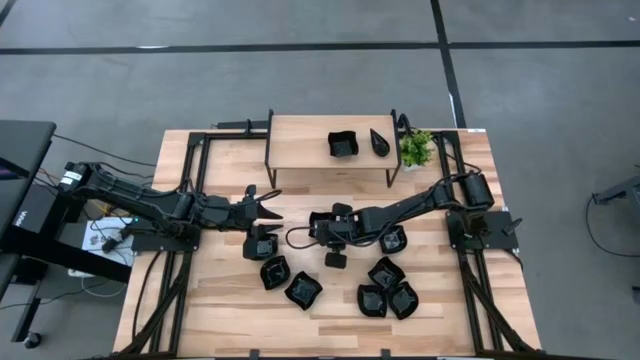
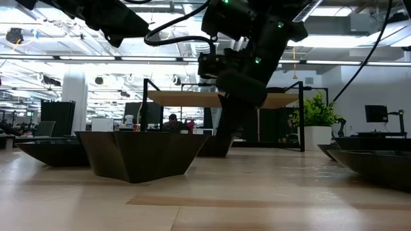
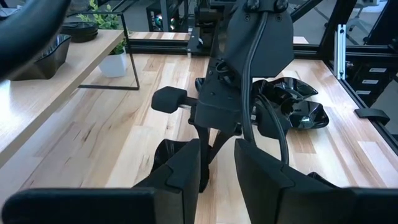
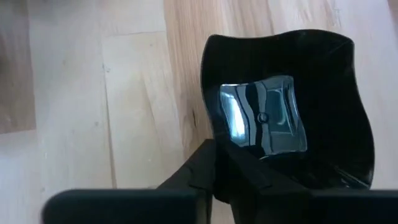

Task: Pick & Place Mini shaped plates
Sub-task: Stack the black distorted square plate on top of the black distorted square plate on the shelf

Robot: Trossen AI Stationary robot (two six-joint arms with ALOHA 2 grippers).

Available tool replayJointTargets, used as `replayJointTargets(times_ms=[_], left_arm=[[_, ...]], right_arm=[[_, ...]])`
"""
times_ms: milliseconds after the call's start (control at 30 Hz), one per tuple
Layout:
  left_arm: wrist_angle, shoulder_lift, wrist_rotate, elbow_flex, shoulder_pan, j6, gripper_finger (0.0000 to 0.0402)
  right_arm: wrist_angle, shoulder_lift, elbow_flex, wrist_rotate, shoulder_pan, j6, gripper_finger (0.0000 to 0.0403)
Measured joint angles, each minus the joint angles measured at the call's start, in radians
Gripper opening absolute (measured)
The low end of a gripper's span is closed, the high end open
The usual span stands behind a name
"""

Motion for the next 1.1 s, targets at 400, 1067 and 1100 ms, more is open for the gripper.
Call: replayJointTargets(times_ms=[400,1067,1100], left_arm=[[-0.001,0.0,0.0,0.0,0.0,0.0,0.0102],[0.001,0.0,0.0,0.0,0.0,-0.003,0.0102],[0.0,0.0,0.0,0.0,0.0,-0.003,0.0102]], right_arm=[[-0.079,-0.048,0.046,0.04,0.0,0.036,0.0003],[-0.441,-0.438,0.251,0.277,-0.072,-0.231,0.0],[-0.438,-0.447,0.252,0.277,-0.097,-0.278,0.0]])
